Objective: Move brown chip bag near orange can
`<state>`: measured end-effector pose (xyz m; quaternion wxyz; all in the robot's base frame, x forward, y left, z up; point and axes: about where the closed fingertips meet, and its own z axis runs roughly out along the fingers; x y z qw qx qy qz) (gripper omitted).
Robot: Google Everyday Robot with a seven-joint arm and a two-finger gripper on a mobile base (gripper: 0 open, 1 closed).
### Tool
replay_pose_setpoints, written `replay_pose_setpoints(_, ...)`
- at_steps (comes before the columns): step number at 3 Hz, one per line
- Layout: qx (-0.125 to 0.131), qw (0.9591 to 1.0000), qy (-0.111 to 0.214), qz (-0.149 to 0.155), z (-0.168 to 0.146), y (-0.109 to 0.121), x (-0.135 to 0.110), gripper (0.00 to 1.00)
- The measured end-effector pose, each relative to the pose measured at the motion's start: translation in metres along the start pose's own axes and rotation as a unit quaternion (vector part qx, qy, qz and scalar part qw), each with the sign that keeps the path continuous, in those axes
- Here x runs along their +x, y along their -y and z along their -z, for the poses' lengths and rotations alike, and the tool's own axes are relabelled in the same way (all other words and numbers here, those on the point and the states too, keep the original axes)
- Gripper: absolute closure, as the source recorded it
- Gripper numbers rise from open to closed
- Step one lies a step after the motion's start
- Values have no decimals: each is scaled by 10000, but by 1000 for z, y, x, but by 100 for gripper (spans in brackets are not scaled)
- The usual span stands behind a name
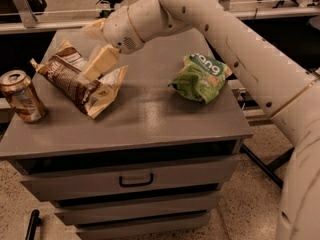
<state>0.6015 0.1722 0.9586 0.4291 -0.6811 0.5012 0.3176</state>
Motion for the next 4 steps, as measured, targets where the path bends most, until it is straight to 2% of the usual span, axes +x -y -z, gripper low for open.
replay_pose_setpoints(1, -1, 10000, 0, 0, 0, 0, 0, 0)
replay_pose_setpoints(2, 115, 9996, 196, -158, 14, 0, 2, 0)
replay_pose_setpoints(3, 328, 9978, 230, -537, 48, -10, 18, 0)
replay_pose_setpoints(4, 455, 9967, 187, -645, 66, -12, 29, 0)
